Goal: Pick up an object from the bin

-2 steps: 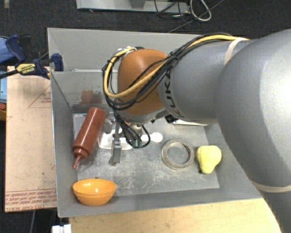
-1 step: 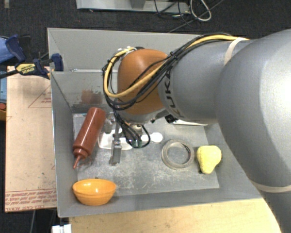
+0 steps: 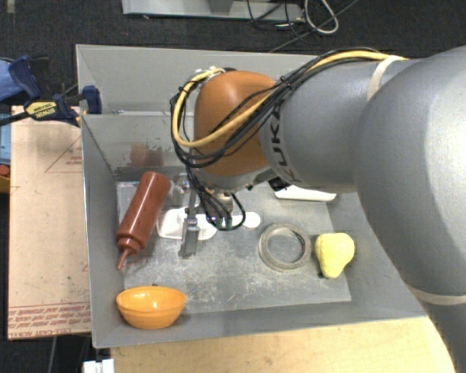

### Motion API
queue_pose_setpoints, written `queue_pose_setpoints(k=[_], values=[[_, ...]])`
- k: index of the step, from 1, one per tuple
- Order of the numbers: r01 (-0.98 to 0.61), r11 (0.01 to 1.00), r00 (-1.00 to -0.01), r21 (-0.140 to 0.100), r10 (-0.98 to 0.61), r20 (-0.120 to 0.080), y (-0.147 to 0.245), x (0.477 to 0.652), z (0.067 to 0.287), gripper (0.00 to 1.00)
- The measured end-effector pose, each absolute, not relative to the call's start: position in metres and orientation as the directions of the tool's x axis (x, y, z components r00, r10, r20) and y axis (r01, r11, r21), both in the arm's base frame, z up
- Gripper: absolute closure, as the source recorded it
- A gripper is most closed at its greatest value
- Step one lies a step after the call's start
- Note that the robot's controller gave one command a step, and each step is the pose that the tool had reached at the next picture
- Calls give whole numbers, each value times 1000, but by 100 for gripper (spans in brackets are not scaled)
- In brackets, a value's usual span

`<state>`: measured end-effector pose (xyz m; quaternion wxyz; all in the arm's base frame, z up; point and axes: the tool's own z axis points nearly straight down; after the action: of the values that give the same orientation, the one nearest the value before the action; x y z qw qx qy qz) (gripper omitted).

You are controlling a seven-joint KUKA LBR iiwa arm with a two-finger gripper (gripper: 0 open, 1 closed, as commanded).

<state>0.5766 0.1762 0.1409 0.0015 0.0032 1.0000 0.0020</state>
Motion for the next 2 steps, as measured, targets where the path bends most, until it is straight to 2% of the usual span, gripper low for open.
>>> queue_pose_setpoints(k=[1,2], values=[[37,999,-999,4,37,1,165,579,103,0],[56,998,-998,9,56,-5,164,571,110,0]])
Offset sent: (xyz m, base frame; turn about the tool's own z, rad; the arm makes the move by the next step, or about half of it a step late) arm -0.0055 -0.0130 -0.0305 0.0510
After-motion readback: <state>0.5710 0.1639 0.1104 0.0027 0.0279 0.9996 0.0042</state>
